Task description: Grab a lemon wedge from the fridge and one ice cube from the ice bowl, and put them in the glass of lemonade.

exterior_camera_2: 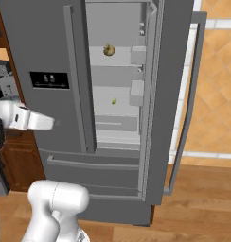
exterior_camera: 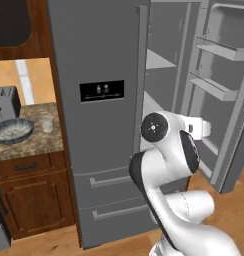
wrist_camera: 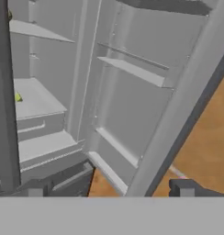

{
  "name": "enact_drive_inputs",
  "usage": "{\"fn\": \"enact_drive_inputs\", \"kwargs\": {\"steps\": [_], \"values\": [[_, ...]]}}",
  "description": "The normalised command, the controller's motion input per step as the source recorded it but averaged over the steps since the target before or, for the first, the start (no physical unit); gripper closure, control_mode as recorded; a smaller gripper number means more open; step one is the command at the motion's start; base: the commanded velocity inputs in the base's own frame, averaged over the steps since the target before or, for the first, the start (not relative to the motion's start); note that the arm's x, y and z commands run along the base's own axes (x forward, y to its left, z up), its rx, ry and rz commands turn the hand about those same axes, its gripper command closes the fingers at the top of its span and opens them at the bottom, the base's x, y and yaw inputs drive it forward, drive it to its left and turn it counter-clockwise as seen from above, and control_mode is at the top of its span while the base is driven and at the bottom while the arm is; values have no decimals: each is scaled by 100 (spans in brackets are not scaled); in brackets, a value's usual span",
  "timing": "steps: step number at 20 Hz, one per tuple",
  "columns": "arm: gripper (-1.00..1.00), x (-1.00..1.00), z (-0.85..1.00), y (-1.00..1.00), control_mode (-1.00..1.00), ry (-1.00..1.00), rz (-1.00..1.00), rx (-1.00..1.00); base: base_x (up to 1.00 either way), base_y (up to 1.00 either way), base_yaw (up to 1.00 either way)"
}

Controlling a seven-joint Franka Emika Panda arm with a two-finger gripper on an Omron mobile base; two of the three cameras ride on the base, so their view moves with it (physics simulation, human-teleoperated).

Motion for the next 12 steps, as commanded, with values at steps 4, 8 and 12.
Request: {"fn": "enact_drive_inputs", "kwargs": {"steps": [4, 8, 12], "values": [[-100, 12, -39, 3, -100, 17, 40, 53, 0, 0, 0], [-100, 55, -14, 27, -100, 12, 44, 36, 0, 0, 0], [-100, 76, 0, 12, -100, 5, 38, 25, 0, 0, 0]]}}
